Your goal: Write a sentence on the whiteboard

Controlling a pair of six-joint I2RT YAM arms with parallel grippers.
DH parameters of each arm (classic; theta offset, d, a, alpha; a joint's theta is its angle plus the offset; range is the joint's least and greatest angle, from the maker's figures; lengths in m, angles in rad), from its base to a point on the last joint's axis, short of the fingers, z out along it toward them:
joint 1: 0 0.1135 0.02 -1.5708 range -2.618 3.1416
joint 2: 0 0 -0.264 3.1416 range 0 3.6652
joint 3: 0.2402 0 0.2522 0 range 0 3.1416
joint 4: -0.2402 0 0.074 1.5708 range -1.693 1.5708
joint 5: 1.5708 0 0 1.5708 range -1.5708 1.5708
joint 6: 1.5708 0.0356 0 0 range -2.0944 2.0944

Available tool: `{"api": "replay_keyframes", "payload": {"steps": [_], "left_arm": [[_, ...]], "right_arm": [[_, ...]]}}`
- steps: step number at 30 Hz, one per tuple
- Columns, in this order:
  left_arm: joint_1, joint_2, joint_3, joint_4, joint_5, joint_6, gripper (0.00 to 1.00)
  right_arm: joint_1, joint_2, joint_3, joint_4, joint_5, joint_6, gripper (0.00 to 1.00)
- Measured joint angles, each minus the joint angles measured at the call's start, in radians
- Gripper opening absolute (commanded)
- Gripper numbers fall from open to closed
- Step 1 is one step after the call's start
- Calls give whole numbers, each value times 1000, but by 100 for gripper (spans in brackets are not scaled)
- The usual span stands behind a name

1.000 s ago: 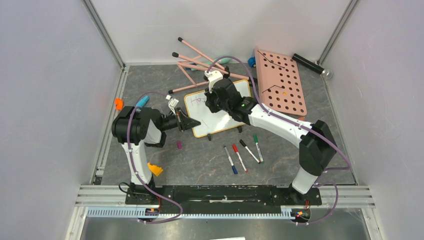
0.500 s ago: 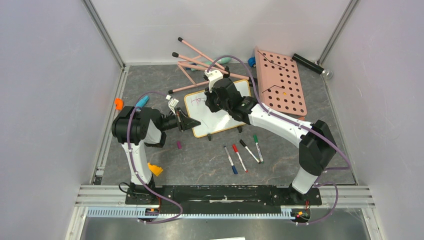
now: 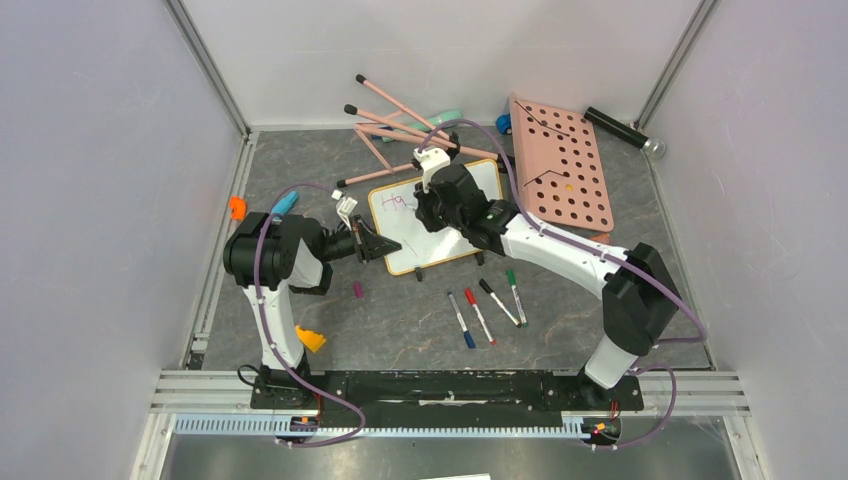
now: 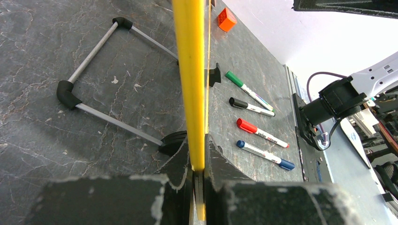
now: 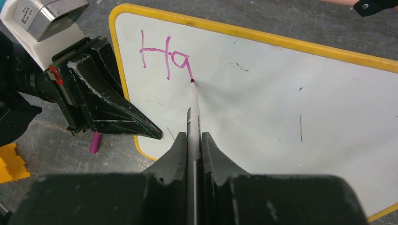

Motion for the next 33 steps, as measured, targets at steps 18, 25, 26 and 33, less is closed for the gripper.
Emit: {"api": "replay_keyframes", "payload": {"steps": [18, 25, 26, 33], "left_arm": [[0, 0, 0, 2, 2, 7, 8], [0, 0, 0, 2, 2, 8, 8], [0, 0, 0, 2, 2, 8, 8], [0, 0, 0, 2, 2, 8, 8]], "right_arm": [[-15, -70, 0, 17, -48, -10, 0], [-20, -66, 2, 19, -33, -12, 0], [-20, -62, 4, 19, -31, -12, 0], [-23, -29, 16, 19, -13, -12, 0]]}}
